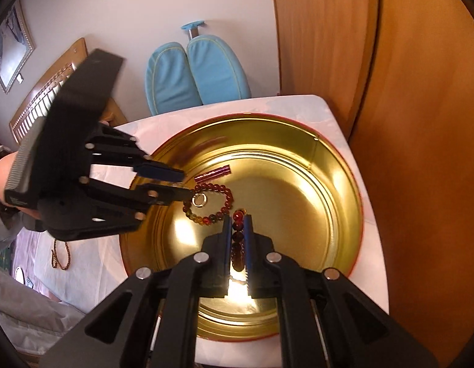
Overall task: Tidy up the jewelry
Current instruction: 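Lower both tools into the tin and open them to release the items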
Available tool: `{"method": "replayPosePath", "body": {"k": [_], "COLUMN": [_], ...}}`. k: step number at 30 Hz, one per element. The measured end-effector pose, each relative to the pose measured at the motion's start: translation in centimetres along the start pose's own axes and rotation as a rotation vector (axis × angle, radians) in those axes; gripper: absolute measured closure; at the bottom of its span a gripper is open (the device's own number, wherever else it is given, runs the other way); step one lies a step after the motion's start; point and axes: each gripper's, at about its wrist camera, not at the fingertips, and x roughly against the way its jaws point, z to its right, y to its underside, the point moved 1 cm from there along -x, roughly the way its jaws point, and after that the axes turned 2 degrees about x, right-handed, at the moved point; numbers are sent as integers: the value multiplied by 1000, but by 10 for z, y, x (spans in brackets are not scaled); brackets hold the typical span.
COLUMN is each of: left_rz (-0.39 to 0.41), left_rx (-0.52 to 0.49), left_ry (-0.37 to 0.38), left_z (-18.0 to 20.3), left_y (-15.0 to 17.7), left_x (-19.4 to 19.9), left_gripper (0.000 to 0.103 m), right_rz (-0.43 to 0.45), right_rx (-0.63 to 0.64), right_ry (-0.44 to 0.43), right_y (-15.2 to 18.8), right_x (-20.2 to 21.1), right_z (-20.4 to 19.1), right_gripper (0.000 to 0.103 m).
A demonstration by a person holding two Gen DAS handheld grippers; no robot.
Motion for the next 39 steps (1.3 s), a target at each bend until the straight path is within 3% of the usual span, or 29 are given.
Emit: {"method": "replayPosePath", "body": {"k": [2, 10, 31, 36, 37, 38, 39], "left_rz": [-31, -93, -131, -118, -103, -90, -70], "left_rx": [-11, -66, -102, -132, -139, -142, -138], "left_ry": [1, 13, -6, -48, -69, -93, -124], "left_z": [-1, 6, 16, 20, 20, 20, 19], "left_y": [-5, -5, 0, 2, 1, -1, -3], "left_x": [-12, -34, -48, -42, -37, -33, -27], "left_gripper": [83, 83, 83, 83, 76, 66, 32], "right_rz": [-18, -164, -171, -150, -145, -134, -114], "right_rx": [6, 41, 34, 67, 83, 97, 105], "right_ry": [-31, 72, 6, 11, 19, 38, 62], "right_y": [0, 14, 21, 20, 20, 19, 17], "right_x": [-6, -45, -56, -46, -42, -38, -33], "right_z": [-1, 8, 12, 9, 7, 5, 4], "right_gripper": [95, 95, 95, 94, 91, 69, 39]}}
